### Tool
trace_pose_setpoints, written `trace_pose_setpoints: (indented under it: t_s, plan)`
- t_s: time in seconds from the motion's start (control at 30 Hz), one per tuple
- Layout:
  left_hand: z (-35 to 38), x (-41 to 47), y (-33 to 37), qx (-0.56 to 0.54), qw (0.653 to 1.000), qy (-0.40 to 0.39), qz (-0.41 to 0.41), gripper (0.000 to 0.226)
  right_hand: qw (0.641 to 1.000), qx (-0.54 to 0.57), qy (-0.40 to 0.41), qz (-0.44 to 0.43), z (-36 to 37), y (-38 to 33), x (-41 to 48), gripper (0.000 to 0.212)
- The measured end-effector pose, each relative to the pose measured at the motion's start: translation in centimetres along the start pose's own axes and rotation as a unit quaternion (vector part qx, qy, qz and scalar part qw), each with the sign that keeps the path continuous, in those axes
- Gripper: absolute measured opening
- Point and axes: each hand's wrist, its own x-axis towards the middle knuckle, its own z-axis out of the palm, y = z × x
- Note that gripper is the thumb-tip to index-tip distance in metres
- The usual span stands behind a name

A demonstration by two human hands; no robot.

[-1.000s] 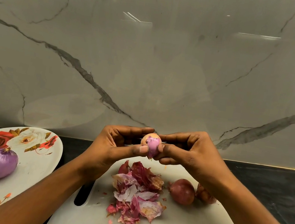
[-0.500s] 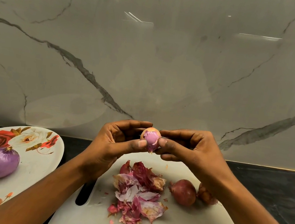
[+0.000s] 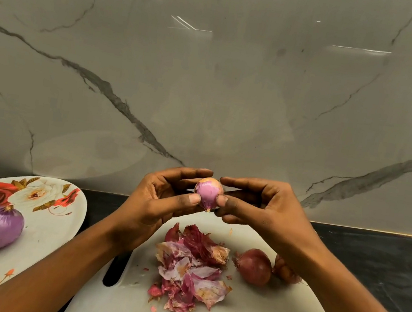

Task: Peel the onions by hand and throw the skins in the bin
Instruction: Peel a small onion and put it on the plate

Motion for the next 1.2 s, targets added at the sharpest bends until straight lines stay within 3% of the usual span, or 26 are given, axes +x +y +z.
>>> trace_pose_setpoints:
  t_s: [0.1, 0.3, 0.57, 0.7, 0.8, 0.93, 1.03, 1.2]
  plan:
    - [0.23, -0.08, 0.1, 0.024, 1.0, -0.009, 0.005, 0.042, 0.999, -0.031, 0.01, -0.016, -0.02, 0.16, -0.02, 0.06]
    - [0.45, -0.06, 0.36, 0.085, 0.996, 0.021, -0.002, 0.044, 0.994, -0.097, 0.001, -0.045, 0.24, 0.28, -0.43, 0.042]
    - [0.53, -0.17, 0.26, 0.071, 0.997, 0.005, -0.003, 0.044, 0.989, -0.122, 0.04, -0.07, 0.42, 0.55, -0.42, 0.033]
    - [0.81, -0.21, 0.5, 0.049, 0.999, 0.001, -0.011, 0.056, 0.989, -0.12, 0.043, -0.077, 0.07, 0.54, -0.17, 0.033]
    - [0.71, -0.08, 0.46, 0.043, 0.999, 0.014, -0.013, 0.046, 0.992, -0.101, 0.034, -0.073, 0.1, 0.43, -0.07, 0.034]
    - [0.64, 0.05, 0.3, 0.04, 0.998, 0.039, -0.013, 0.043, 0.995, -0.051, 0.035, -0.074, 0.0, 0.4, 0.0, 0.015]
    - [0.51, 0.12, 0.19, 0.064, 0.996, 0.065, -0.003, 0.045, 0.993, -0.084, 0.029, -0.078, 0.07, 0.33, -0.19, 0.027]
    - [0.43, 0.13, 0.05, 0.079, 0.994, 0.07, 0.004, 0.046, 0.991, -0.111, 0.029, -0.068, 0.2, 0.5, -0.14, 0.029]
